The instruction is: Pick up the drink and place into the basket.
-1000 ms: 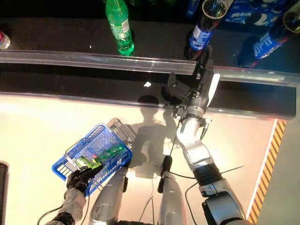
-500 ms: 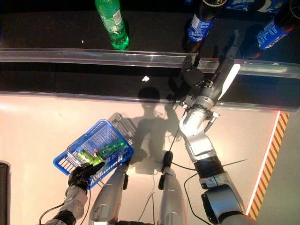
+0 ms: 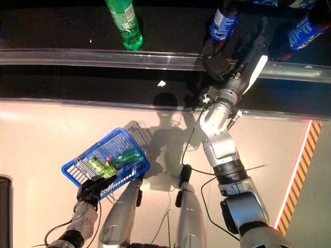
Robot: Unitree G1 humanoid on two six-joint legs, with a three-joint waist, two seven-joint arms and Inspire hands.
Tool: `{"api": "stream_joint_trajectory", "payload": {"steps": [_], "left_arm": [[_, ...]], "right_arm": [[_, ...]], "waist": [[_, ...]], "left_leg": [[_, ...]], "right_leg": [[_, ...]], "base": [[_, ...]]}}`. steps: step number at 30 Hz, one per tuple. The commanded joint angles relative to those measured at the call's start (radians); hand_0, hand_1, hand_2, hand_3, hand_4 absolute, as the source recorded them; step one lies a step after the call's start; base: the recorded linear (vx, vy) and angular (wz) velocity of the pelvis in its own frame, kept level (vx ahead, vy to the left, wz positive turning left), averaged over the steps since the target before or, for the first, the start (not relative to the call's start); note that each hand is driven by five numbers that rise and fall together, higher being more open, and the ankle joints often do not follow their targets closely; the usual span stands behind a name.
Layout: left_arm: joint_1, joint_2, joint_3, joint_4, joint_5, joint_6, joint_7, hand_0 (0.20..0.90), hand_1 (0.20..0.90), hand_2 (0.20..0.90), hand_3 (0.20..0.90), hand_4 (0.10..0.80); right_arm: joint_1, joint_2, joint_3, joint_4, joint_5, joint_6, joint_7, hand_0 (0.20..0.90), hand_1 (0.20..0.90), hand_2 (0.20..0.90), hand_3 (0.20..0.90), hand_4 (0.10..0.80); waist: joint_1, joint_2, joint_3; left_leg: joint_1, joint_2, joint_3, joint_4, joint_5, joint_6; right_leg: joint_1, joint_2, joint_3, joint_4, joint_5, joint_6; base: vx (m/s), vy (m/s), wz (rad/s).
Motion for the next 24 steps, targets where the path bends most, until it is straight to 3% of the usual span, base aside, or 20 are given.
{"api": "stream_joint_trajectory", "payload": {"steps": [1, 10, 24], "left_arm": [[0.106, 0.035, -0.022, -0.064, 0.008, -0.068, 0.022, 0.3, 0.3, 0.3, 0.2, 0.1], [0.107, 0.052, -0.025, -0.096, 0.0, -0.05, 0.027, 0.3, 0.3, 0.3, 0.2, 0.1], [0.112, 0.089, -0.029, -0.138, -0.022, -0.041, 0.025, 0.3, 0.3, 0.3, 0.2, 0.1]], "right_arm": [[-0.151, -0.096, -0.04, -0.082, -0.021, -0.041, 0.007, 0.9, 0.9, 0.9, 0.9, 0.8], [-0.265, -0.156, -0.014, -0.021, -0.016, 0.027, -0.042, 0.9, 0.9, 0.9, 0.9, 0.8], [-0.418, -0.285, 0.057, 0.121, 0.006, 0.039, -0.113, 0.9, 0.9, 0.9, 0.9, 0.8]], "waist": [[0.015, 0.024, -0.016], [0.033, 0.027, -0.016], [0.055, 0.006, -0.016]], "left_leg": [[-0.084, -0.046, -0.023, 0.107, -0.012, 0.067], [-0.124, -0.049, -0.027, 0.109, -0.002, 0.068], [-0.16, -0.052, -0.044, 0.107, 0.001, 0.069]], "right_leg": [[0.007, -0.013, -0.028, 0.031, -0.012, -0.033], [-0.029, -0.008, -0.03, 0.036, -0.009, -0.031], [-0.059, -0.001, -0.044, 0.04, -0.009, -0.027]], "base": [[0.0, 0.0, 0.0], [0.0, 0.0, 0.0], [-0.002, -0.007, 0.03]]}}
